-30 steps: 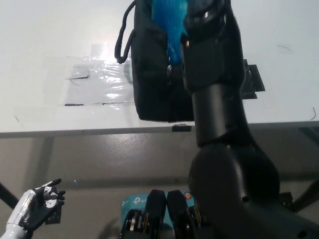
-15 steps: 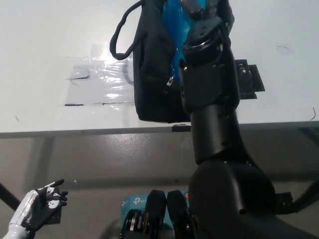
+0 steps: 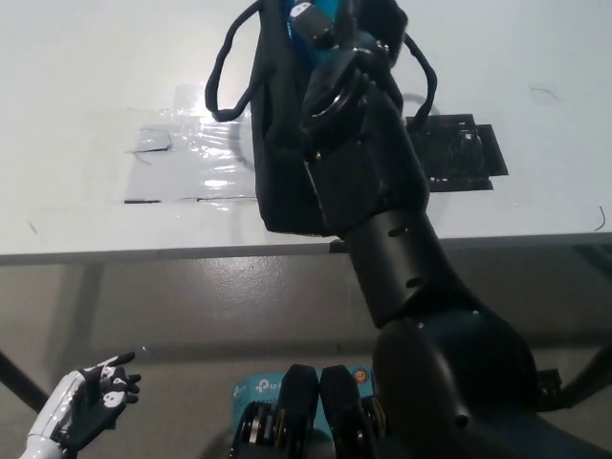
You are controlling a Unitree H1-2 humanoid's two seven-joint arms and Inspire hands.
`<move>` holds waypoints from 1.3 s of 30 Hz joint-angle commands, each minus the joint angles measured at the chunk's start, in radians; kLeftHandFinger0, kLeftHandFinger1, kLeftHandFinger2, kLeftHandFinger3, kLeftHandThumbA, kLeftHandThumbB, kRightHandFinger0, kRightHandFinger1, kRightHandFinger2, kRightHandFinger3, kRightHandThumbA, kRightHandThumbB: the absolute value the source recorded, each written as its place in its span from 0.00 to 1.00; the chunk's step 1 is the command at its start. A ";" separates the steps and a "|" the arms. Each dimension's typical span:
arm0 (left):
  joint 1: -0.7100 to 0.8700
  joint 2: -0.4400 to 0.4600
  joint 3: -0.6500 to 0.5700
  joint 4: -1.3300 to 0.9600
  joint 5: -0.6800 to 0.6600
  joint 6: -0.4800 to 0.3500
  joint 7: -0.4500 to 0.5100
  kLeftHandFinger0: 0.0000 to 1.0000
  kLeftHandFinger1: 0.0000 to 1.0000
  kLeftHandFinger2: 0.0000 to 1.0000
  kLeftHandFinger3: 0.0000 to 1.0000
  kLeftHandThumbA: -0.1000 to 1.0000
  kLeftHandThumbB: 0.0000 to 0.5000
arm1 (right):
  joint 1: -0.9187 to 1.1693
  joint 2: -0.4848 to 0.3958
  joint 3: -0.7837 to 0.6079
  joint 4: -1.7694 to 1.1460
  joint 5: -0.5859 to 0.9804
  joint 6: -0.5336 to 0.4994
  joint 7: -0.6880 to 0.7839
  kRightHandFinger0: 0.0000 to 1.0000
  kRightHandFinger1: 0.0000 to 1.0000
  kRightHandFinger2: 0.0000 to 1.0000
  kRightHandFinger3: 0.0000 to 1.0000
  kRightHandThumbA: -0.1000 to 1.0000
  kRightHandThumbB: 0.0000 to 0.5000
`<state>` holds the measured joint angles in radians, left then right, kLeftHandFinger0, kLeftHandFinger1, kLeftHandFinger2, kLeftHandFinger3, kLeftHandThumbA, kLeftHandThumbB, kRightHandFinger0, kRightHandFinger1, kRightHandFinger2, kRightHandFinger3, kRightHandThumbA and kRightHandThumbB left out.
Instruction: The robot uses its right hand to pick up a stack of plates kept in the middle of the desk and put it inside a bag kept next to it
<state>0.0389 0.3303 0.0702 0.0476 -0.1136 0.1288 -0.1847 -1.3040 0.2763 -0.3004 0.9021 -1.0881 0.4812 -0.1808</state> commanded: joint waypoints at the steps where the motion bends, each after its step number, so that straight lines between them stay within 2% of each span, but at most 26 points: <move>1: -0.004 0.005 -0.005 -0.024 0.002 -0.011 -0.016 0.68 0.77 0.88 1.00 0.00 0.40 | -0.042 -0.030 0.101 0.019 0.082 -0.011 -0.014 0.00 0.00 0.27 0.28 0.00 0.00; 3: -0.012 0.006 -0.007 -0.020 0.001 -0.014 -0.018 0.69 0.78 0.88 1.00 0.00 0.40 | -0.060 -0.049 0.116 0.036 0.123 -0.011 -0.025 0.00 0.01 0.30 0.31 0.00 0.00; 6: -0.012 0.007 -0.009 -0.019 0.007 -0.010 -0.013 0.69 0.77 0.88 1.00 0.00 0.40 | -0.095 -0.072 0.123 0.071 0.158 -0.011 -0.027 0.00 0.00 0.27 0.21 0.00 0.00; 7: -0.011 0.008 -0.011 -0.018 0.011 -0.018 -0.014 0.69 0.77 0.88 1.00 0.00 0.40 | -0.106 -0.083 0.136 0.080 0.180 -0.011 -0.029 0.00 0.01 0.31 0.23 0.00 0.00; 10: -0.014 0.002 -0.017 -0.019 0.011 -0.021 -0.016 0.71 0.79 0.89 1.00 0.00 0.42 | -0.104 -0.108 0.173 0.075 0.235 -0.022 -0.062 0.00 0.00 0.28 0.21 0.00 0.11; 11: -0.015 0.001 -0.017 -0.016 0.008 -0.020 -0.016 0.72 0.80 0.90 1.00 0.00 0.44 | -0.098 -0.116 0.185 0.083 0.245 -0.032 -0.068 0.00 0.00 0.28 0.17 0.00 0.05; 13: -0.011 -0.001 -0.020 -0.007 0.009 -0.036 -0.018 0.72 0.80 0.90 1.00 0.00 0.44 | -0.079 -0.124 0.202 0.086 0.268 -0.044 -0.085 0.00 0.00 0.31 0.22 0.00 0.01; 16: -0.008 -0.002 -0.018 -0.016 0.002 -0.028 -0.018 0.68 0.76 0.86 0.99 0.00 0.46 | -0.055 -0.131 0.200 0.107 0.322 -0.050 -0.120 0.00 0.06 0.43 0.43 0.00 0.03; 17: -0.008 -0.002 -0.018 -0.017 0.001 -0.027 -0.018 0.68 0.75 0.85 0.99 0.00 0.45 | -0.052 -0.132 0.202 0.110 0.334 -0.048 -0.124 0.00 0.06 0.43 0.43 0.00 0.04; 18: -0.012 0.002 -0.021 -0.009 0.004 -0.040 -0.024 0.66 0.75 0.86 0.98 0.00 0.45 | -0.029 -0.127 0.168 0.118 0.378 -0.036 -0.146 0.00 0.00 0.33 0.41 0.00 0.00; 19: -0.014 0.004 -0.024 -0.007 0.008 -0.036 -0.024 0.66 0.75 0.86 0.98 0.00 0.46 | -0.006 -0.120 0.150 0.125 0.404 -0.014 -0.144 0.03 0.09 0.41 0.49 0.00 0.00; 20: -0.014 0.005 -0.025 -0.010 0.011 -0.029 -0.021 0.67 0.75 0.86 0.98 0.00 0.47 | 0.007 -0.115 0.144 0.129 0.413 -0.011 -0.147 0.00 0.02 0.30 0.40 0.00 0.00; 21: -0.016 0.005 -0.026 -0.010 0.013 -0.026 -0.021 0.67 0.75 0.86 0.98 0.00 0.47 | 0.012 -0.114 0.142 0.130 0.417 -0.011 -0.150 0.00 0.00 0.26 0.35 0.00 0.00; 23: -0.018 0.007 -0.026 -0.003 0.008 -0.033 -0.024 0.67 0.74 0.85 0.97 0.00 0.46 | 0.031 -0.096 0.111 0.146 0.476 -0.011 -0.159 0.00 0.00 0.21 0.28 0.00 0.04; 24: -0.017 0.006 -0.026 -0.001 0.006 -0.036 -0.025 0.67 0.74 0.85 0.97 0.00 0.45 | 0.040 -0.089 0.117 0.154 0.470 -0.011 -0.163 0.00 0.00 0.20 0.29 0.00 0.01; 25: -0.015 0.005 -0.026 -0.004 0.007 -0.030 -0.022 0.69 0.76 0.86 0.98 0.00 0.43 | 0.046 -0.080 0.106 0.161 0.490 -0.011 -0.170 0.00 0.01 0.27 0.62 0.00 0.00; 26: -0.007 0.000 -0.034 -0.003 0.008 -0.033 -0.025 0.70 0.76 0.87 0.98 0.00 0.45 | 0.076 -0.072 0.111 0.160 0.494 -0.011 -0.170 0.00 0.07 0.35 0.76 0.00 0.00; 28: -0.003 -0.002 -0.035 -0.005 0.007 -0.035 -0.026 0.70 0.76 0.86 0.99 0.00 0.44 | 0.090 -0.066 0.117 0.156 0.509 -0.011 -0.180 0.00 0.08 0.37 0.72 0.00 0.00; 29: -0.001 -0.002 -0.035 -0.006 0.006 -0.037 -0.028 0.70 0.76 0.87 0.99 0.00 0.46 | 0.093 -0.061 0.116 0.158 0.525 -0.011 -0.185 0.00 0.13 0.44 0.79 0.00 0.00; 31: -0.005 0.000 -0.034 -0.005 -0.001 -0.040 -0.033 0.70 0.76 0.87 0.99 0.00 0.47 | 0.092 -0.057 0.117 0.162 0.542 -0.011 -0.192 0.00 0.18 0.51 0.77 0.00 0.00; 32: -0.005 -0.001 -0.034 -0.007 -0.001 -0.037 -0.033 0.70 0.75 0.86 0.98 0.00 0.46 | 0.092 -0.056 0.126 0.167 0.548 -0.011 -0.193 0.00 0.18 0.51 0.94 0.00 0.00; 33: -0.007 0.000 -0.036 -0.005 0.008 -0.039 -0.030 0.69 0.74 0.85 0.98 0.00 0.46 | 0.095 -0.052 0.125 0.163 0.560 -0.011 -0.197 0.00 0.11 0.46 1.00 0.00 0.00; 34: -0.007 0.001 -0.037 -0.006 0.009 -0.038 -0.029 0.69 0.74 0.85 0.98 0.00 0.46 | 0.096 -0.052 0.127 0.161 0.564 -0.011 -0.199 0.00 0.11 0.46 1.00 0.00 0.00; 35: -0.004 0.002 -0.039 -0.008 0.010 -0.043 -0.032 0.69 0.75 0.86 0.98 0.00 0.45 | 0.096 -0.041 0.137 0.174 0.555 -0.011 -0.209 0.00 0.07 0.42 1.00 0.00 0.05; 38: -0.005 0.002 -0.039 -0.007 0.007 -0.040 -0.034 0.69 0.75 0.86 0.99 0.00 0.45 | 0.094 -0.039 0.156 0.184 0.559 -0.011 -0.209 0.00 0.12 0.45 1.00 0.00 0.00; 39: -0.006 0.002 -0.038 -0.005 0.003 -0.046 -0.037 0.69 0.75 0.86 0.99 0.00 0.46 | 0.090 -0.039 0.161 0.191 0.558 -0.011 -0.211 0.00 0.12 0.44 0.90 0.00 0.00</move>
<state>0.0384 0.3281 0.0302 0.0490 -0.1082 0.1222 -0.2049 -1.2366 0.1875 -0.1606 1.0415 -0.5956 0.4466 -0.4006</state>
